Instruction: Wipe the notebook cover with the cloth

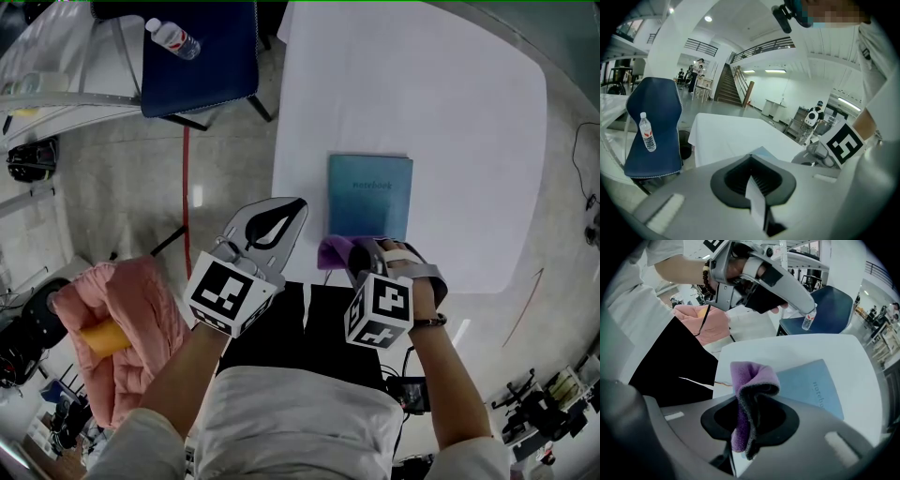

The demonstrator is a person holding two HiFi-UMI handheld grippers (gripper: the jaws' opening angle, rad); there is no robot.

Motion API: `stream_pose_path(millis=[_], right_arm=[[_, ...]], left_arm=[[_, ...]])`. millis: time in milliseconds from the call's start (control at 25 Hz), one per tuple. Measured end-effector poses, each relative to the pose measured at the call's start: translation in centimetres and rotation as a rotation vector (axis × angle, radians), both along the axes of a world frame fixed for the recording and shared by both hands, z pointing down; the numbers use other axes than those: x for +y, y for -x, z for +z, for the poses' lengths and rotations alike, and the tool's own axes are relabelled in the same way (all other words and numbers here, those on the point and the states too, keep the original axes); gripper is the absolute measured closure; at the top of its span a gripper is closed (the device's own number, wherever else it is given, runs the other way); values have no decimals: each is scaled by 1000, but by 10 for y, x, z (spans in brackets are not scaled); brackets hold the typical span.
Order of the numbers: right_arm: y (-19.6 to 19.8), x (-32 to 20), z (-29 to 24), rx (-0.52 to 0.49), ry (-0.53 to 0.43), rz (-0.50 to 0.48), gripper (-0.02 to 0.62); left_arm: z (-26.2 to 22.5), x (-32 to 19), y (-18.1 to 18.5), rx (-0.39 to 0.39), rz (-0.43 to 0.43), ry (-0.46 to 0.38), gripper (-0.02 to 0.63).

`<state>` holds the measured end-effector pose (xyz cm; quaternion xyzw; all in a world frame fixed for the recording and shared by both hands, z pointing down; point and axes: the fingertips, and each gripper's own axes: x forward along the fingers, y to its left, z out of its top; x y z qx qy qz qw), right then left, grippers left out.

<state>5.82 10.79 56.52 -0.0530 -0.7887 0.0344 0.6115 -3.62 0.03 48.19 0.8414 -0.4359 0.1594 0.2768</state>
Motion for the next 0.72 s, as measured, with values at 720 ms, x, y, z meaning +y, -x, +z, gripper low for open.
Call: stream_pose_path(millis=[720], right_arm=[[-8, 19, 0, -18, 22, 16, 486]], left_arm=[[-5, 6, -11, -7, 12, -7, 606]])
